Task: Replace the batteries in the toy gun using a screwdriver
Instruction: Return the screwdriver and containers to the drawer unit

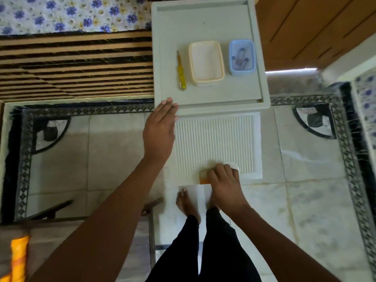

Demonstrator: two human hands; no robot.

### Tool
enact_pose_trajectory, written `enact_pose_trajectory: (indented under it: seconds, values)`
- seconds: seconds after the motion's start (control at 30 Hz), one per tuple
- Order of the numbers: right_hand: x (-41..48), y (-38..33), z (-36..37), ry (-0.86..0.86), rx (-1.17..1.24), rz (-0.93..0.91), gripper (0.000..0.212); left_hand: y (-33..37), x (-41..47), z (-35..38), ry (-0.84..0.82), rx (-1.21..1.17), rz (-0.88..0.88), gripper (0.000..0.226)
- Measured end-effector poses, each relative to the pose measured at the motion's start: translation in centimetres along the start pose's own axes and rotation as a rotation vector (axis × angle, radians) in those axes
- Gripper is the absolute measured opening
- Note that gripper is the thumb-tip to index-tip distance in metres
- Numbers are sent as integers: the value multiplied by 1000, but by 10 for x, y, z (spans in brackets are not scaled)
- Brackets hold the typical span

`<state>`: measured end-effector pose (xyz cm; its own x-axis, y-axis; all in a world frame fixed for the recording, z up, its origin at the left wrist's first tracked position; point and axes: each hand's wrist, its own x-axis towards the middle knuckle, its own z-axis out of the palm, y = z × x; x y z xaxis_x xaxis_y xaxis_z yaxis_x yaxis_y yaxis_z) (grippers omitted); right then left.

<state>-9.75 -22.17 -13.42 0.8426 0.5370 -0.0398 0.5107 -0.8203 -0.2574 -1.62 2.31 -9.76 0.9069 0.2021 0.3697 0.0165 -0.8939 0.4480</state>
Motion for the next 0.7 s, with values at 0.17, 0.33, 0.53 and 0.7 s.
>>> enact_pose_trajectory:
  seconds: [0.17,0.33,0.53,0.7]
  values:
    - [-9,-1,-37,166,15,26,52,9,2,-8,-45,-28,-59,33]
    - [39,5,-45,269,11,29,35,11,7,-9,-45,-10,-50,32]
    - [121,14,-65,291,2,158,28,7,8,-12,-80,86,16,34]
    - [143,18,-70,226,23,212,41,20,13,-16,-101,79,-77,30]
